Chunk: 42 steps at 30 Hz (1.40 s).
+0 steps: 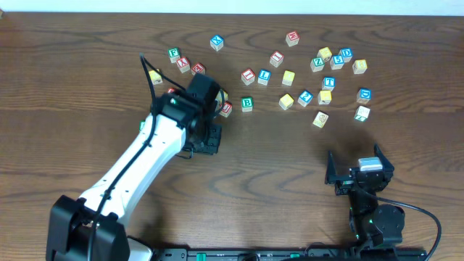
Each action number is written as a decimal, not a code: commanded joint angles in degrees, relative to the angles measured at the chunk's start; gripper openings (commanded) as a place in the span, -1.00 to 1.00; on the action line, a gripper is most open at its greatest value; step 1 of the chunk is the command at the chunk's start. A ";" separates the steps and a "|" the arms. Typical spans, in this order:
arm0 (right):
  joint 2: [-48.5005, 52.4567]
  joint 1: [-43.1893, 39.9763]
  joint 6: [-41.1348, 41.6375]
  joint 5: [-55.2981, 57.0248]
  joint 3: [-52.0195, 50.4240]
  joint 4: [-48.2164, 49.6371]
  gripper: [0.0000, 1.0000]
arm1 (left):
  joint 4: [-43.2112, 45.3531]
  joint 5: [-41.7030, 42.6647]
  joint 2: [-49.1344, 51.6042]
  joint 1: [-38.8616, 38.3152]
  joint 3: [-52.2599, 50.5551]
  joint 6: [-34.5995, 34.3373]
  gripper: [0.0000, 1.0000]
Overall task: Spell out ROBOT
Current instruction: 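Lift the green R block and carry it toward the open table, then lower the green R block onto the table and open the left gripper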
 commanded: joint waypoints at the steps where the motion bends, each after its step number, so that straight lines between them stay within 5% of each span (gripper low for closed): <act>1: -0.20 -0.35 0.44 -0.28 -0.07 -0.26 0.99 | 4.04 -0.90 -0.04 -0.04 -5.31 -6.32 -0.63; 9: -0.20 -0.35 0.44 -0.28 -0.07 -0.28 0.99 | 11.80 -8.66 -0.02 -0.04 -10.21 -16.31 -0.63; 32: -0.20 -0.35 0.44 -0.28 -0.07 -0.28 0.99 | 18.34 -8.61 0.02 -0.04 -15.58 -10.12 -0.63; 42: -0.20 -0.35 0.44 -0.28 -0.07 -0.28 0.99 | 19.34 -8.15 1.25 -0.02 -15.37 -7.56 -0.48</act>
